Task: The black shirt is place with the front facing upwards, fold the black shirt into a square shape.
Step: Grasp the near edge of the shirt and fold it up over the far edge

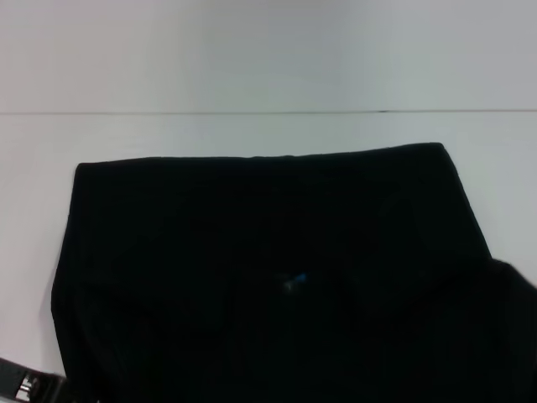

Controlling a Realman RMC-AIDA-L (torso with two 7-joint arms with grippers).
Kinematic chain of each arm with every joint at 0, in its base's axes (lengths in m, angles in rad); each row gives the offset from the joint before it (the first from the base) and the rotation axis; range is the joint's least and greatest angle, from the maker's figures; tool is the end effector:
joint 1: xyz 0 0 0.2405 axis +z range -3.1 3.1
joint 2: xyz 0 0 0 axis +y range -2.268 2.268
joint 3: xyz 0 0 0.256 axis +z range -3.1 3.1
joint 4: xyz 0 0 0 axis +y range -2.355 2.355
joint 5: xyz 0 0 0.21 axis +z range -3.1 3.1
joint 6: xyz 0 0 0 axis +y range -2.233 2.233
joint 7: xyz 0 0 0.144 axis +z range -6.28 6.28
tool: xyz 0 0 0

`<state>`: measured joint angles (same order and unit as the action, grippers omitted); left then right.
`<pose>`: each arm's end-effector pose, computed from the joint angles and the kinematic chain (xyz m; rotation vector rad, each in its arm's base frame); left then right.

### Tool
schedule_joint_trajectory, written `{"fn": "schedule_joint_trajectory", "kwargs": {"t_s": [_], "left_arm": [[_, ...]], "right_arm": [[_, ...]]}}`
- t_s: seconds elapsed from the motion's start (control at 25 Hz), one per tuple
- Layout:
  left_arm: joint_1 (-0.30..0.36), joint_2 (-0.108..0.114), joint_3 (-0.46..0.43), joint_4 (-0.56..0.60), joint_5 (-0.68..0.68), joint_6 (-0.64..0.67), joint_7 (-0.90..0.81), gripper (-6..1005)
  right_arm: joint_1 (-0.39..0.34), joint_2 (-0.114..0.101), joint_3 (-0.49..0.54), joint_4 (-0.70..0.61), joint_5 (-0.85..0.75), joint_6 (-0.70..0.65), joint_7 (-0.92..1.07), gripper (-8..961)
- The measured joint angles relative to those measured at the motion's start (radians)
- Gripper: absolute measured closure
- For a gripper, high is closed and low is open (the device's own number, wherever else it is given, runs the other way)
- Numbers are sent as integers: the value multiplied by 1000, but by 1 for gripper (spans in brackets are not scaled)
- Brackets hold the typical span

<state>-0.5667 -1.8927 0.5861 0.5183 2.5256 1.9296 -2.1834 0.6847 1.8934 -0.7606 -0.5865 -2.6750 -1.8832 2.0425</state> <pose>-0.3143 0.2660 0.0444 2.2895 1.7826 0.1040 0.3032 0.2961 0.0468 2.5523 -1.4238 0.3603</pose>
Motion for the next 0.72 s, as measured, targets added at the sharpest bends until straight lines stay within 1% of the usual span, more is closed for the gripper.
{"fn": "schedule_joint_trajectory", "kwargs": {"t_s": [0.08, 0.16, 0.24, 0.36, 0.44, 0.56, 0.68, 0.72], "left_arm": [[1, 0, -10, 0, -4, -1, 0, 966], [-6, 4, -39, 2, -8, -9, 0, 966], [-22, 9, -99, 4, -8, -24, -1, 966], [-51, 20, -208, 4, -8, -83, -10, 966], [-71, 27, -289, 4, -10, -143, -17, 966], [-95, 31, -403, 4, -26, -248, -34, 966], [-101, 24, -452, 2, -89, -368, -56, 966], [-101, 14, -456, 0, -129, -418, -57, 966]], "right_arm": [[1, 7, 5, 2, -5, 7, -7, 928], [8, 9, 23, 2, -1, 20, -7, 928], [17, 6, 67, 0, 5, 30, -7, 928], [28, -3, 160, -5, 31, 47, -7, 929], [32, -15, 233, -3, 71, 72, 4, 929], [31, -33, 325, 4, 134, 118, 46, 929], [25, -39, 382, 9, 216, 211, 114, 929], [23, -39, 392, 14, 239, 244, 132, 929]]}}
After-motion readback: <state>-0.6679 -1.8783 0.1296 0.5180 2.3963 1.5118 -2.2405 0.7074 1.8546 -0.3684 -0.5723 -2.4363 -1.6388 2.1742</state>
